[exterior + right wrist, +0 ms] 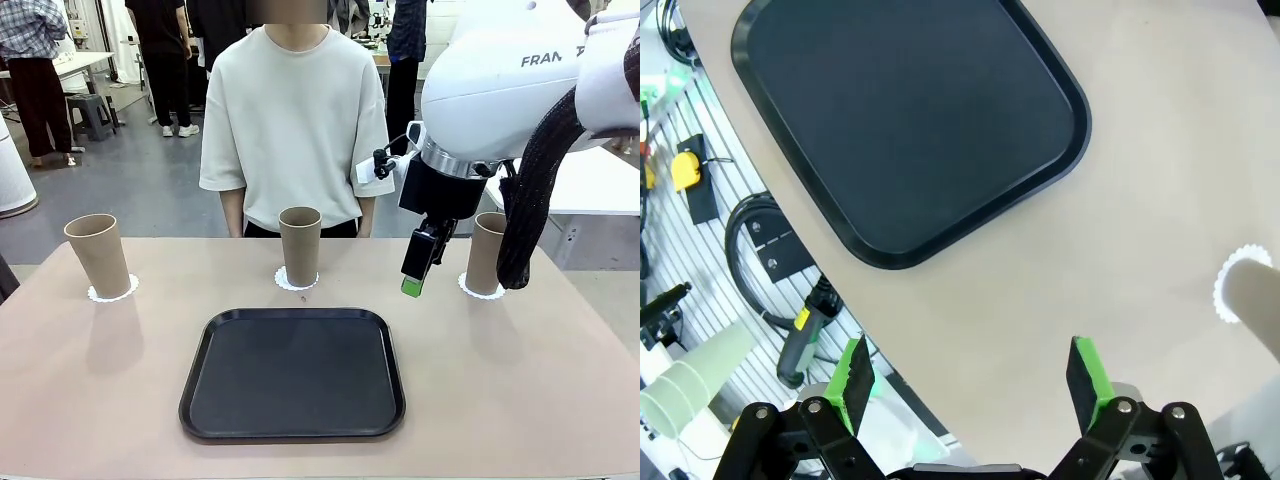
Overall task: Place coasters on the table and set cups on them.
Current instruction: Take one Reusable plastic cup from the Flat Tray and place it on a coaster set by the human.
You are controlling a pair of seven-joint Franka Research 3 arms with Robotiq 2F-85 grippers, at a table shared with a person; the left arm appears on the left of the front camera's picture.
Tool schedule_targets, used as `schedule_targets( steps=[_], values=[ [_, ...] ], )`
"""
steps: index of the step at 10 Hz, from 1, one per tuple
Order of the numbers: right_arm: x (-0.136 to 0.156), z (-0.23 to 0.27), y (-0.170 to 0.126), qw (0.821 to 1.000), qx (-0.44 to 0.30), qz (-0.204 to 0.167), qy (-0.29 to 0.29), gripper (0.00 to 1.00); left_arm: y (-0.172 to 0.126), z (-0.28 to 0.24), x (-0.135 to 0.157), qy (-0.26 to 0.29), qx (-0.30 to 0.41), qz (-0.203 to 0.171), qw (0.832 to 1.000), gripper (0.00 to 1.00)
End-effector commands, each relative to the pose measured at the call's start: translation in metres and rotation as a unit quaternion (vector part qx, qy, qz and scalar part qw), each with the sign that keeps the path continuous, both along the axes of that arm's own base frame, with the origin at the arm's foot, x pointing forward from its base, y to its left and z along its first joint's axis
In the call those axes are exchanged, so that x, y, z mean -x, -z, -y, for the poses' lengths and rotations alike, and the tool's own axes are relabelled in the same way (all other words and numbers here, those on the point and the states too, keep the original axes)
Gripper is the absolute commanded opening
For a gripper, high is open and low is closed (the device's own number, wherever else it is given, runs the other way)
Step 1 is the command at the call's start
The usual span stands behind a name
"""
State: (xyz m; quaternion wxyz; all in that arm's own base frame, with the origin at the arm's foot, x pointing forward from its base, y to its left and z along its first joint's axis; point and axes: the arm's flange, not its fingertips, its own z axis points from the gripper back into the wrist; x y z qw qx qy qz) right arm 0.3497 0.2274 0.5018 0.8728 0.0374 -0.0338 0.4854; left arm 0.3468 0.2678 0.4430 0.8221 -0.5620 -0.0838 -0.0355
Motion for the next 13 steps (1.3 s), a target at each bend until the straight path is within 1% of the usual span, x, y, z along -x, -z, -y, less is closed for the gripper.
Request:
schedule_targets(
  steps=[1,2,3,4,5,7,8,9,10,11,13],
  values=[
    [0.025,0.019,-0.002,0.988,-0.129,0.023,0.086,1.00,-0.001,-0.001,0.001,-0.005,0.001,0.002,1.000,1.00],
    [0.031,0.053,-0.007,0.962,-0.210,0.016,0.172,1.00,-0.001,-0.001,0.001,-0.005,0.001,0.002,1.000,1.00],
    [0.036,0.088,-0.009,0.937,-0.256,0.001,0.239,1.00,-0.001,-0.001,0.001,-0.005,0.001,0.002,1.000,1.00],
    [0.043,0.124,-0.006,0.914,-0.276,-0.007,0.298,1.00,-0.001,-0.001,0.001,-0.005,0.001,0.002,1.000,1.00],
    [0.051,0.155,-0.001,0.897,-0.302,-0.027,0.323,1.00,-0.001,-0.001,0.001,-0.005,0.001,0.002,1.000,1.00],
    [0.073,0.212,0.014,0.866,-0.363,-0.060,0.340,1.00,-0.001,-0.001,0.001,-0.005,0.001,0.002,1.000,1.00],
    [0.085,0.237,0.019,0.852,-0.391,-0.066,0.341,1.00,-0.001,-0.001,0.001,-0.005,0.001,0.002,1.000,1.00],
    [0.095,0.266,0.023,0.835,-0.425,-0.066,0.344,1.00,-0.001,-0.001,0.001,-0.005,0.001,0.002,1.000,1.00],
    [0.099,0.287,0.026,0.814,-0.461,-0.066,0.346,1.00,-0.001,-0.001,0.001,-0.005,0.001,0.002,1.000,1.00],
    [0.103,0.308,0.029,0.797,-0.498,-0.076,0.333,1.00,-0.001,-0.001,0.001,-0.005,0.001,0.002,1.000,1.00],
    [0.115,0.346,0.034,0.777,-0.553,-0.096,0.287,1.00,-0.001,-0.001,0.001,-0.005,0.001,0.002,1.000,1.00]
  ],
)
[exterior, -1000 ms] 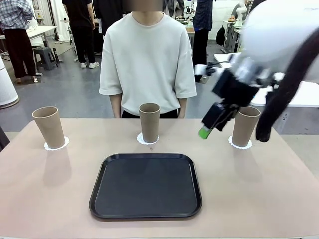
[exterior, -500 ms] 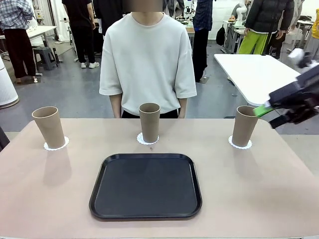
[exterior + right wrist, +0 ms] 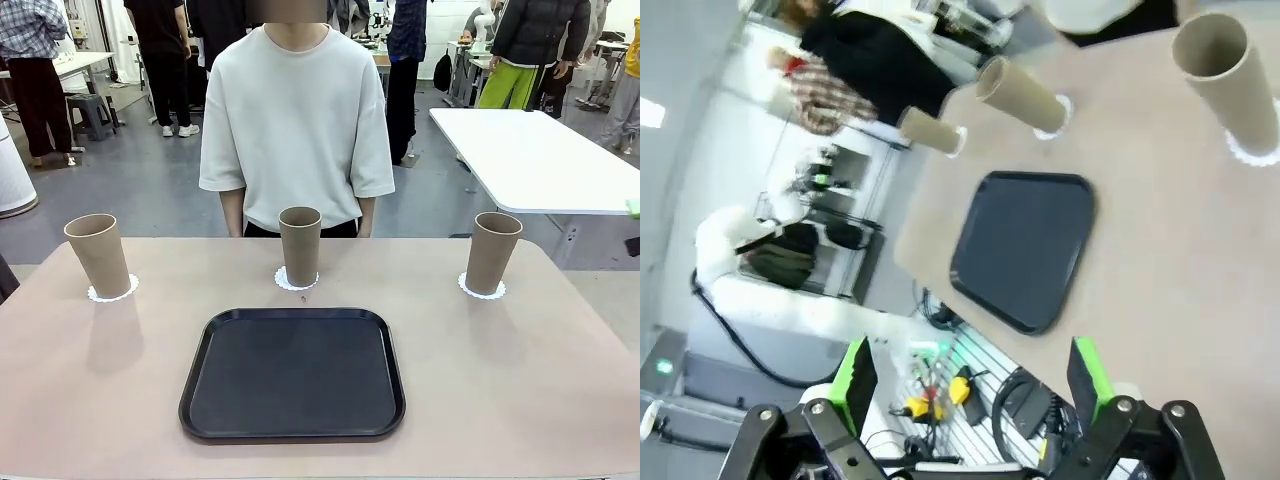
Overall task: Place coasters on the table and set cups on them.
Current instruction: Take one Reusable plastic cup from the Flat Tray and place it on a coaster set by the human.
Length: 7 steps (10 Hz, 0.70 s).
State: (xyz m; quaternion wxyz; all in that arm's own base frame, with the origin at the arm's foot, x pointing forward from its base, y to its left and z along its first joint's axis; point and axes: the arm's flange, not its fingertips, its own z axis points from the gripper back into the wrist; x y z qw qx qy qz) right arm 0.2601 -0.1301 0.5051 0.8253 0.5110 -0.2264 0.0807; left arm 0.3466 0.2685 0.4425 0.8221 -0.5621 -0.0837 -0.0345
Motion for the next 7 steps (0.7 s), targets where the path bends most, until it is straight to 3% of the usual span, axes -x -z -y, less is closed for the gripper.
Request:
schedule_targets(
  steps=[1,5,7],
  values=[
    [0.029,0.002,0.040,0.997,-0.054,0.016,-0.043,1.00,-0.002,0.000,0.001,-0.004,0.001,0.002,1.000,1.00],
    [0.044,0.034,0.046,0.996,-0.071,-0.014,-0.055,1.00,-0.002,0.000,0.001,-0.004,0.001,0.002,1.000,1.00],
    [0.052,0.037,0.058,0.994,-0.085,0.003,-0.067,1.00,-0.002,0.000,0.001,-0.004,0.001,0.002,1.000,1.00]
  ],
)
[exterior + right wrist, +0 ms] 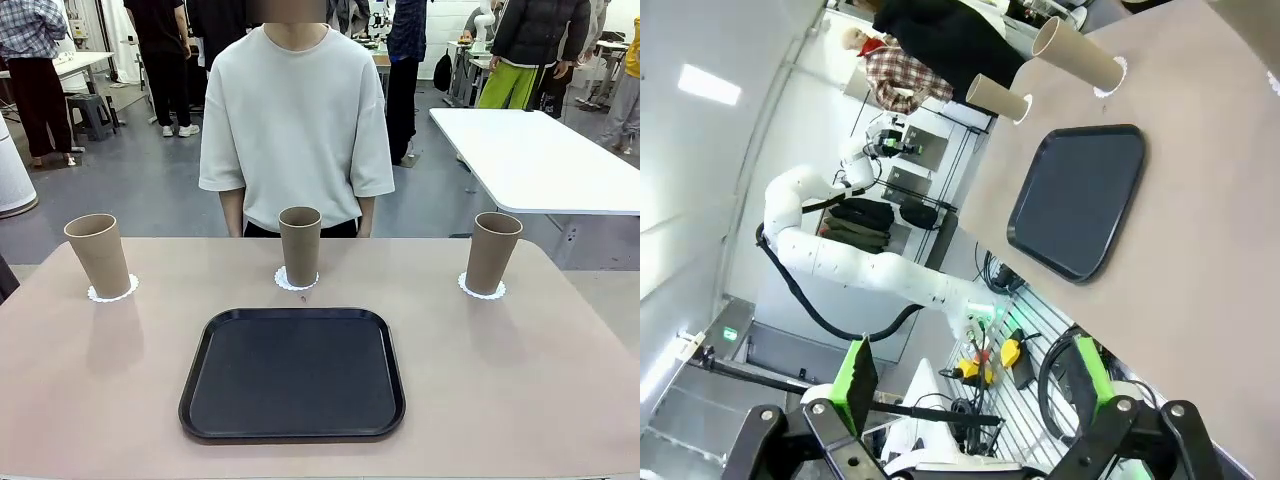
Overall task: Place coasters on the table and set cups on them.
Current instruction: Take one Reusable plastic cup from the Flat Tray and place it on a coaster set by the human.
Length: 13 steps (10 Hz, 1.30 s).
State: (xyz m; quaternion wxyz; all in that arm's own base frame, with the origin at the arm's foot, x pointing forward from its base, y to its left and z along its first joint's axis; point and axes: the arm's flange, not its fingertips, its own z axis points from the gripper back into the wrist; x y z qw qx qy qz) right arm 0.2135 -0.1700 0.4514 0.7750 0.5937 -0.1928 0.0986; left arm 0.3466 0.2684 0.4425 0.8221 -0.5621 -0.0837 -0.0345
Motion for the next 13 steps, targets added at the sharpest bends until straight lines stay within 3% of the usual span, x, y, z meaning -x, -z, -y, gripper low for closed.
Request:
schedule_targets(
  steps=[1,3,5,6,8,13],
  values=[
    [-0.003,-0.001,-0.004,1.000,0.004,-0.002,0.004,1.00,-0.002,0.000,0.001,-0.004,0.001,0.002,1.000,1.00],
    [0.001,0.000,0.001,1.000,0.001,-0.004,0.001,1.00,-0.002,0.000,0.001,-0.004,0.001,0.002,1.000,1.00],
    [-0.041,0.001,0.039,0.992,-0.062,-0.103,0.048,1.00,-0.002,0.000,0.001,-0.004,0.001,0.002,1.000,1.00],
    [-0.062,0.005,0.050,0.987,-0.082,-0.122,0.059,1.00,-0.002,0.000,0.001,-0.004,0.001,0.002,1.000,1.00],
    [-0.077,0.008,0.055,0.985,-0.085,-0.134,0.064,1.00,-0.002,0.000,0.001,-0.004,0.001,0.002,1.000,1.00],
    [-0.064,0.003,0.069,0.987,-0.082,-0.129,0.055,1.00,-0.002,0.000,0.001,-0.004,0.001,0.002,1.000,1.00]
  ],
)
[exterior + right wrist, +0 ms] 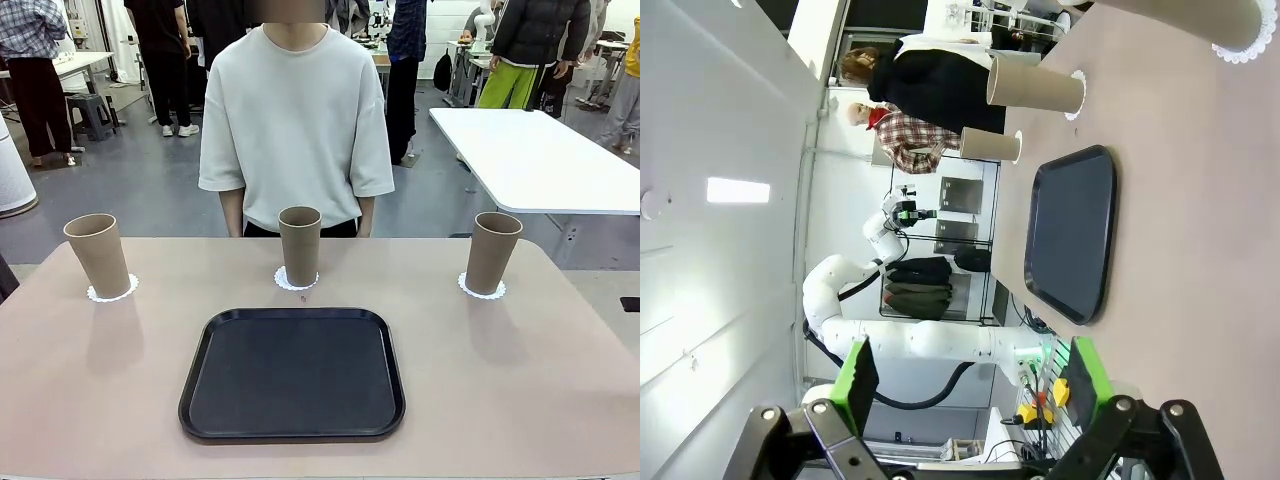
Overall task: Place coasters on the table and set cups on them.
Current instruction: Take one Reusable plastic cup from the Flat Tray and place it on a coaster set by the human.
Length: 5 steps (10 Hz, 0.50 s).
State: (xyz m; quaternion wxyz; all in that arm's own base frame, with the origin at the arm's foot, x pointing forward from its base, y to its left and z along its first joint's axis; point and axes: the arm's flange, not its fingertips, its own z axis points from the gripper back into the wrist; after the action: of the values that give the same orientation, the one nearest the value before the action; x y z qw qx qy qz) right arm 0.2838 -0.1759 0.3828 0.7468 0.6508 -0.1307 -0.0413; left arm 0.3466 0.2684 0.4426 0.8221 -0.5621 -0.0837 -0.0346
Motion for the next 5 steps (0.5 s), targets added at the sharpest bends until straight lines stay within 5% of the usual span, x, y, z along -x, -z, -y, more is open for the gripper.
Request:
schedule_targets(
  steps=[1,5],
  values=[
    [0.0065,-0.0033,0.0004,1.000,0.000,0.003,-0.002,1.00,-0.0017,-0.0003,0.0012,-0.004,0.001,0.002,1.000,1.00],
    [0.0065,-0.0033,0.0004,1.000,0.000,0.003,-0.002,1.00,-0.0017,-0.0003,0.0012,-0.004,0.001,0.002,1.000,1.00]
  ],
)
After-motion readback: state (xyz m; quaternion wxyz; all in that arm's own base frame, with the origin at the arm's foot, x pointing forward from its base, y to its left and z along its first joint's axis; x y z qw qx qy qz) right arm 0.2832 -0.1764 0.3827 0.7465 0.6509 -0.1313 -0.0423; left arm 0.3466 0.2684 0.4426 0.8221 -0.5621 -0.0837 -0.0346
